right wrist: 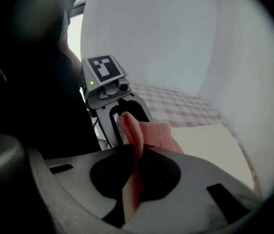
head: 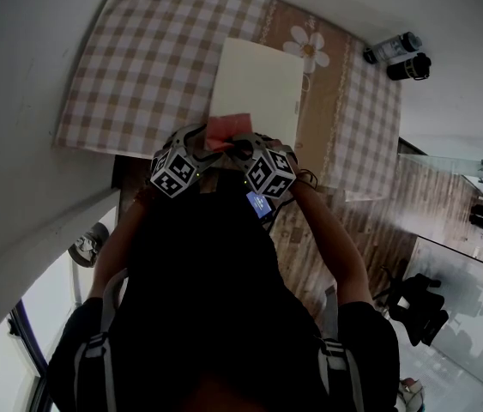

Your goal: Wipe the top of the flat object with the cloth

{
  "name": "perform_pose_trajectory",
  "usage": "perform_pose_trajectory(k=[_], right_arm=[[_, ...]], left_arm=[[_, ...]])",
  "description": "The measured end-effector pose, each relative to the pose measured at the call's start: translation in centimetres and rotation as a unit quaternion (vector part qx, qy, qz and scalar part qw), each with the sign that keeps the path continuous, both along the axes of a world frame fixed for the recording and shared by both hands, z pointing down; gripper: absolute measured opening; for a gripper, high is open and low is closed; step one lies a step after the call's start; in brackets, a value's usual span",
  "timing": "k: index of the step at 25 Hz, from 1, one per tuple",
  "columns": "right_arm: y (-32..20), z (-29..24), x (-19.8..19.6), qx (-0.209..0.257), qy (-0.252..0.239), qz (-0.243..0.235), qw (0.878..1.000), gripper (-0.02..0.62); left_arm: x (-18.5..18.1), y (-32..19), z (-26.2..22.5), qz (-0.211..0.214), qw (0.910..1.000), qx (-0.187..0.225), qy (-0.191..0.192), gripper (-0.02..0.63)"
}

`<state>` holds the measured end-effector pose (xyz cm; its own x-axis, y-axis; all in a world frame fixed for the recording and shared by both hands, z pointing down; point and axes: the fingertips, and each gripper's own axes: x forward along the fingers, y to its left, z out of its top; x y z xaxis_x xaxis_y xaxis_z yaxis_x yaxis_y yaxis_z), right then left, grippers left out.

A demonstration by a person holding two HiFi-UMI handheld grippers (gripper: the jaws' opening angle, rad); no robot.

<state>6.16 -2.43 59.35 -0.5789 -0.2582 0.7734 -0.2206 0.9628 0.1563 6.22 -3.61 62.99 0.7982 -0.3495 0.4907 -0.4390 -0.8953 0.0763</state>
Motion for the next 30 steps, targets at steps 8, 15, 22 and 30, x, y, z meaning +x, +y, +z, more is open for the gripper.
perform_pose_trajectory(k=[8,15,22,30], right_arm=[[2.6,0.2,-0.5,-0.018,-0.013,-0.010,1.000,0.015],[-0.4,-6.1,0.7,-0.006,-0.081,0.000,0.997,0.018],[-16.0,-10.8,8.4,0.119,-0.040,0.085,0.989,0.017],[-26.5,-9.3,11.5,0.166,0.030,0.108,0.980,0.017]], left_arm=[[-0.1,0.0,0.3,-0.001,1.0000,-0.003,0.000,0.339],[0.0,-0.2,-0.2,-0.002,0.9997,0.002,0.024,0.353],[0.1,0.0,-0.3,0.004,0.9993,0.013,0.036,0.336],[0.2,-0.3,-0.2,-0.003,0.9995,0.003,0.030,0.358]])
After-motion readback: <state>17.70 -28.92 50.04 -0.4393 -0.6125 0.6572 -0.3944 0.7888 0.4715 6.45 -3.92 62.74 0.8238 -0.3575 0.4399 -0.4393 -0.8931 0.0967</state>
